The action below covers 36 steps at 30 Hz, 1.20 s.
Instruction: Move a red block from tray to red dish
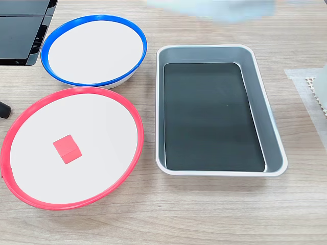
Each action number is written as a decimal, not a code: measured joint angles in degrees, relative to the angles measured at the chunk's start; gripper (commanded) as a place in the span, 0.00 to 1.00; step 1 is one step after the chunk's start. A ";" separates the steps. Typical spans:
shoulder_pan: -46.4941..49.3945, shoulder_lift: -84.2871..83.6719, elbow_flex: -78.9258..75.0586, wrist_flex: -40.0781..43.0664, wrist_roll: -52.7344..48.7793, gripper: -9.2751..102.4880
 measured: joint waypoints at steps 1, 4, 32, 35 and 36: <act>0.44 6.15 5.27 4.04 -0.35 0.08; 0.35 20.30 14.41 14.77 -1.93 0.08; -0.70 37.27 16.88 45.09 -2.81 0.08; -0.70 37.27 16.88 45.09 -2.81 0.08; -0.70 37.27 16.88 45.09 -2.81 0.08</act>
